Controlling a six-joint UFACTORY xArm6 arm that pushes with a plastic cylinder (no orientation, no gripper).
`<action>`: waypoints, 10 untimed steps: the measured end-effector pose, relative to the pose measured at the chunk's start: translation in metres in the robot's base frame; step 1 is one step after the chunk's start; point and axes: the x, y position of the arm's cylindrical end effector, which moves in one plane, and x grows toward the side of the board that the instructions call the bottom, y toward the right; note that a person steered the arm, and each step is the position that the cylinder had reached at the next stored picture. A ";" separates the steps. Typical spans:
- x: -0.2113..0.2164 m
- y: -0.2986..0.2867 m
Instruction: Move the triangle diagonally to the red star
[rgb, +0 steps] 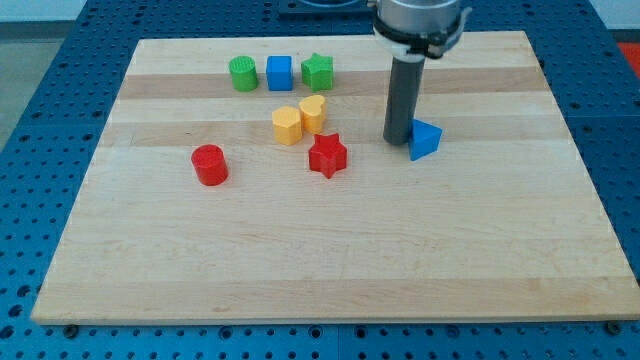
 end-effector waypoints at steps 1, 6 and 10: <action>-0.004 0.000; 0.012 0.086; 0.073 0.069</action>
